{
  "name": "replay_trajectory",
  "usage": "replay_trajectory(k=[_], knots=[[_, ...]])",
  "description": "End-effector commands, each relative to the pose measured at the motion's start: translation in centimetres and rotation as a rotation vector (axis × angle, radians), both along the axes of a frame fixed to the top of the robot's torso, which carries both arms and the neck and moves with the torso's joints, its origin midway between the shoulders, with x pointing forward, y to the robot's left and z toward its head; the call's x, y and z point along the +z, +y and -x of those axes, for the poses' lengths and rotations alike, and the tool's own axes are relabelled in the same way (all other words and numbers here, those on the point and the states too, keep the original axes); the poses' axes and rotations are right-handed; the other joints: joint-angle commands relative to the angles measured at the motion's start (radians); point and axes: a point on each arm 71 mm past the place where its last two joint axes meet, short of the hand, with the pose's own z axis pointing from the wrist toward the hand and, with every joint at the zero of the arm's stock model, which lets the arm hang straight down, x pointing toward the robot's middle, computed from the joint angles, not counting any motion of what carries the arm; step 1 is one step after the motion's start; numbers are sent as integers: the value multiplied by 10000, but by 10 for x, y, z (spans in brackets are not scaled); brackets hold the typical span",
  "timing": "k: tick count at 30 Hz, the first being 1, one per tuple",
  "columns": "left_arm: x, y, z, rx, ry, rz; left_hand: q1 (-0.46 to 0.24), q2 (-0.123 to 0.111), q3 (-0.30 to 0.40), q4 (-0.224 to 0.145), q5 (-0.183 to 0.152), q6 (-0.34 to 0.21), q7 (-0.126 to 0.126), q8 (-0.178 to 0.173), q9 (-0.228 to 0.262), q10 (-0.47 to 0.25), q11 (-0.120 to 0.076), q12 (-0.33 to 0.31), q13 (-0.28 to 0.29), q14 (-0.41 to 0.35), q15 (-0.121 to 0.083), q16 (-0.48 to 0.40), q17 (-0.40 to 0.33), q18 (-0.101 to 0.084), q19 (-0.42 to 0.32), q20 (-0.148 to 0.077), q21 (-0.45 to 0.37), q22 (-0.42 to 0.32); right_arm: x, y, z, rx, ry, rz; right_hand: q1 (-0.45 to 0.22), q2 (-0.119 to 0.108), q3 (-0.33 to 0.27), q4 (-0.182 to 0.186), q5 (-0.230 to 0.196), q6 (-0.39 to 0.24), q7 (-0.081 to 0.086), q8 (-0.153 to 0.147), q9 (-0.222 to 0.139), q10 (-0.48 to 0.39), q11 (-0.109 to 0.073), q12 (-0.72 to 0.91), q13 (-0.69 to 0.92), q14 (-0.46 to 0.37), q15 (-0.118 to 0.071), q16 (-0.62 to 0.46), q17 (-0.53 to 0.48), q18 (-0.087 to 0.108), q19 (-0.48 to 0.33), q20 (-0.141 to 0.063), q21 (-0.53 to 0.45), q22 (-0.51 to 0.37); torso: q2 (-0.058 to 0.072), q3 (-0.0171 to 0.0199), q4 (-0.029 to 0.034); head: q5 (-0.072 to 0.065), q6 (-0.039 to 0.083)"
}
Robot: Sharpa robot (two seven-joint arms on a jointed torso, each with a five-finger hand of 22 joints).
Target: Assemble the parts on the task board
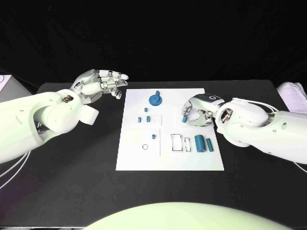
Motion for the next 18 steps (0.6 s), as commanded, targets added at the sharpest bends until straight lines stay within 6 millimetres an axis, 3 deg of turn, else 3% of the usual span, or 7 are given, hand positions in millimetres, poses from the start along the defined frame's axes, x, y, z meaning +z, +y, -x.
replay_trajectory(k=[1,9,18], knots=[[1,-2,1,-182,-26,60,27,22,-60,9,39,-38,-6,45,12,-60,-9,40,3,24,16,-56,-12,75,67,2,-23,-10,-2,2,0,43,-5,243,88,32,293,46,-86,163,-3,36,7,167,-11,60,-19,198,-64,79,21,-96,124,-10,164,119,-6,1,1,-8,-7],[1,-1,1,-183,-13,52,20,23,-75,23,42,-49,-5,57,13,-84,-6,46,-2,13,20,-73,-24,74,96,4,-30,-21,-3,8,1,153,-111,35,-52,-2,1388,213,-385,546,-76,139,83,782,-123,69,-36,249,-154,248,167,-174,304,-83,528,504,-4,8,2,-10,-9],[0,-1,1,-190,10,41,20,23,-75,23,42,-49,-5,57,13,-84,-6,46,-2,13,20,-73,-24,74,96,4,-30,-21,-7,9,0,37,-140,93,-119,47,1871,177,-496,847,-154,314,232,1290,-239,52,14,271,-246,336,233,-216,391,-160,726,720,2,3,-2,-32,-53]])
